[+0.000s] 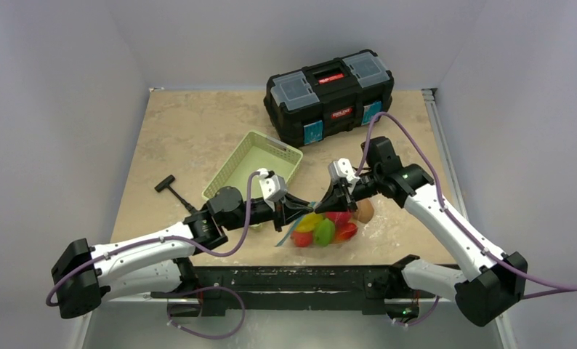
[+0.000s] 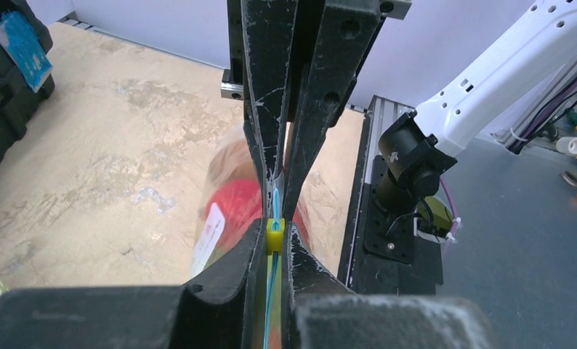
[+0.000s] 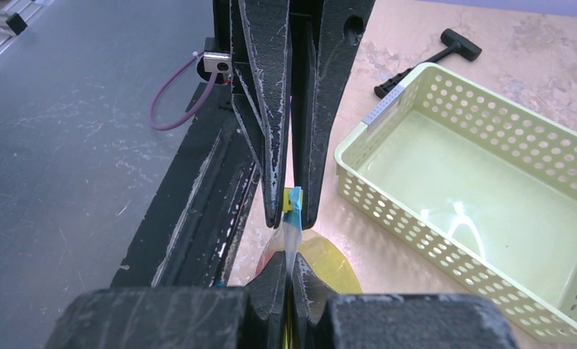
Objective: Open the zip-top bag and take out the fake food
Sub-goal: Unzip the zipper food storage bag at the center of the board.
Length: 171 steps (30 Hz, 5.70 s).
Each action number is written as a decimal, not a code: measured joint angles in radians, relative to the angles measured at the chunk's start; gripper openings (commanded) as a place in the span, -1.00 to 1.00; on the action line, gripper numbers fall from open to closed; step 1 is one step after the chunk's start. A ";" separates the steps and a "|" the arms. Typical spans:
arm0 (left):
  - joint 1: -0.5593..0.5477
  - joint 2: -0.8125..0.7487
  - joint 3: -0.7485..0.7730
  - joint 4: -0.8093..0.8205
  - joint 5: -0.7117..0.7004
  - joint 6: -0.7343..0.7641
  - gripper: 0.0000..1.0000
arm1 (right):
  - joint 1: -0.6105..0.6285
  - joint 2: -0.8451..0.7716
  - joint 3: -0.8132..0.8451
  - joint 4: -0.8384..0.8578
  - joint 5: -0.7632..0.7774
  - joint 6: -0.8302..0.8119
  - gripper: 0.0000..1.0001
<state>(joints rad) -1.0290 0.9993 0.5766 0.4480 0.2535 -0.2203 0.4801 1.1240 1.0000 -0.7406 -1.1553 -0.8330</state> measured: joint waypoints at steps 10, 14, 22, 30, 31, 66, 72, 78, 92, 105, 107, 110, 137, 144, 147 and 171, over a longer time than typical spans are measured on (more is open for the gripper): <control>0.001 -0.010 0.034 -0.108 0.000 0.068 -1.00 | -0.024 -0.009 0.000 0.006 -0.013 0.010 -0.77; 0.001 -0.010 0.037 -0.158 0.010 0.085 -1.00 | -0.034 -0.014 0.000 -0.016 -0.016 -0.013 -0.09; 0.002 0.032 0.112 -0.253 0.061 0.110 -1.00 | -0.026 0.029 0.112 -0.162 -0.015 -0.126 -0.02; 0.002 0.035 0.112 -0.256 0.072 0.110 -1.00 | 0.026 0.115 0.185 -0.253 -0.014 -0.182 -0.33; 0.002 0.035 0.112 -0.256 0.072 0.110 -1.00 | 0.033 0.121 0.185 -0.256 -0.013 -0.181 -0.37; 0.029 -0.059 0.093 -0.408 0.030 0.164 -1.00 | -0.066 0.026 0.185 -0.264 -0.069 -0.191 -0.76; 0.032 -0.040 0.124 -0.446 0.043 0.163 -1.00 | -0.074 -0.014 0.168 -0.235 -0.036 -0.144 0.48; 0.032 0.013 0.170 -0.443 0.068 0.161 -1.00 | 0.006 0.036 0.166 -0.220 0.001 -0.134 0.29; 0.032 0.017 0.171 -0.428 0.084 0.146 -1.00 | 0.111 0.102 0.144 -0.111 0.069 -0.036 -0.96; 0.031 -0.004 0.171 -0.428 0.079 0.138 -1.00 | 0.074 0.081 0.144 -0.113 0.026 -0.060 -1.00; 0.029 -0.016 0.171 -0.436 0.069 0.145 -1.00 | 0.053 0.070 0.144 -0.114 0.001 -0.070 -1.00; 0.029 -0.035 0.170 -0.452 0.054 0.157 -1.00 | 0.016 0.046 0.143 -0.122 -0.023 -0.078 -1.00; 0.033 -0.098 0.163 -0.569 0.022 0.169 -1.00 | -0.343 -0.142 0.125 -0.143 -0.036 -0.070 -1.00; 0.033 -0.124 0.150 -0.573 0.014 0.168 -1.00 | -0.405 -0.128 0.125 -0.143 -0.037 -0.069 -1.00; 0.033 -0.133 0.134 -0.576 0.007 0.162 -1.00 | -0.415 -0.125 0.126 -0.143 -0.037 -0.069 -1.00; 0.034 -0.144 0.096 -0.557 -0.009 0.153 -1.00 | -0.376 -0.034 0.183 -0.309 -0.066 -0.205 0.77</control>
<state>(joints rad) -0.9951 0.8555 0.6724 -0.1093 0.2443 -0.0677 0.1040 1.0897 1.1831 -1.0492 -1.2209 -1.0378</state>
